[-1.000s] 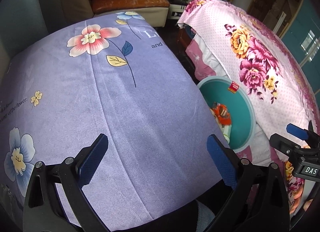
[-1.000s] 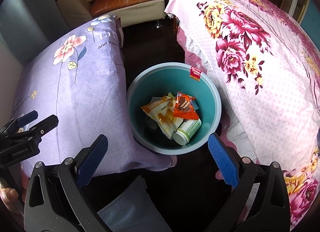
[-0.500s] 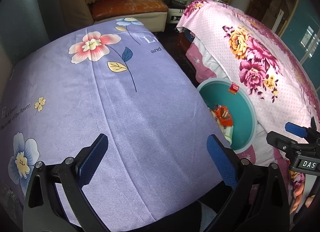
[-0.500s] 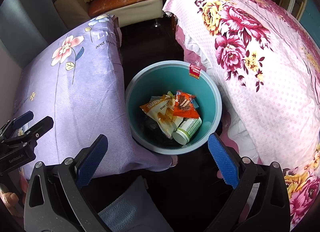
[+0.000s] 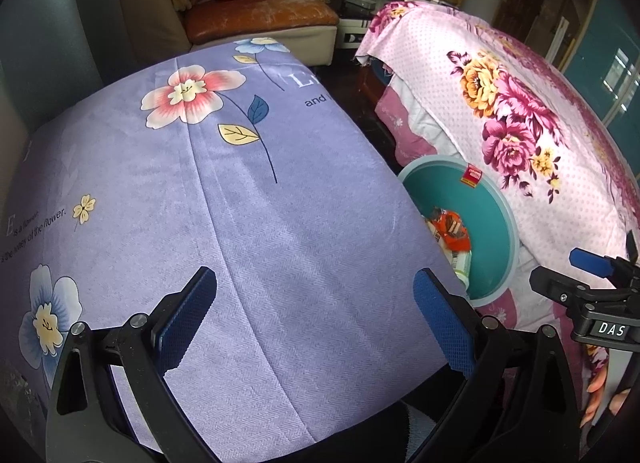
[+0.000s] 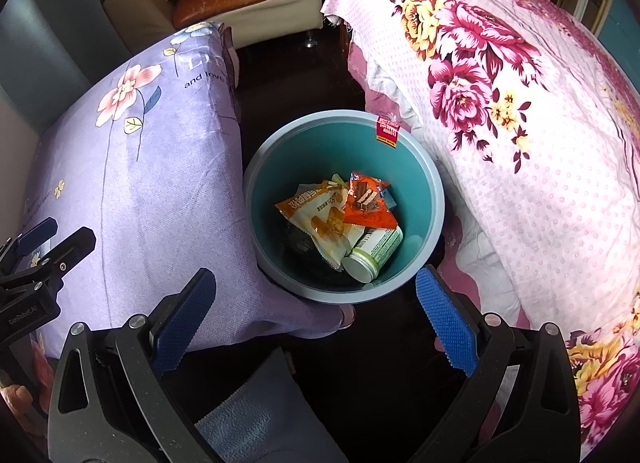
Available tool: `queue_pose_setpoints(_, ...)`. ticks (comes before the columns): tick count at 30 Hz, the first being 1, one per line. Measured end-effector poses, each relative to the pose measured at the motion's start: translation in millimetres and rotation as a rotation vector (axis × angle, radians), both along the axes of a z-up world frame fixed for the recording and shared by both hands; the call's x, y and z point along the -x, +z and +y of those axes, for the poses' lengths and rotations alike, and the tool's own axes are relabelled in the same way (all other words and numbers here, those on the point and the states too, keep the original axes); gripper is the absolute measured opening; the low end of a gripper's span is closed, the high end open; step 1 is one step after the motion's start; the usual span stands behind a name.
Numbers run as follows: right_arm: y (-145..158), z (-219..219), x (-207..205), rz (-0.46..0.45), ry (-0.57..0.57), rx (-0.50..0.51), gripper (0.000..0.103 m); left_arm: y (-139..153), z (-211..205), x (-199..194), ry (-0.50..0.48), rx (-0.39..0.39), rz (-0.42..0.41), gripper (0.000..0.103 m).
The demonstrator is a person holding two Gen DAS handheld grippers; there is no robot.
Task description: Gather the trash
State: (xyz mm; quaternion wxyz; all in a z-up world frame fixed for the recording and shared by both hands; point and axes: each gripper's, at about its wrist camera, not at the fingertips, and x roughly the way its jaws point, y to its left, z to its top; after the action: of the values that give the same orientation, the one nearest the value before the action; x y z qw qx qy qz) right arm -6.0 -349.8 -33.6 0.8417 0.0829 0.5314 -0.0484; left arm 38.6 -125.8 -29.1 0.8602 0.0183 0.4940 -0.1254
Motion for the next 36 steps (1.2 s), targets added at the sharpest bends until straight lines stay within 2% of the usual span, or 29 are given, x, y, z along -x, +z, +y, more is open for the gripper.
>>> queue_pose_setpoints(36, -4.1, 1.6, 0.0, 0.01, -0.001, 0.005, 0.096, -1.5, 2.9, 0.9, -0.002, 0.002, 0.003, 0.099)
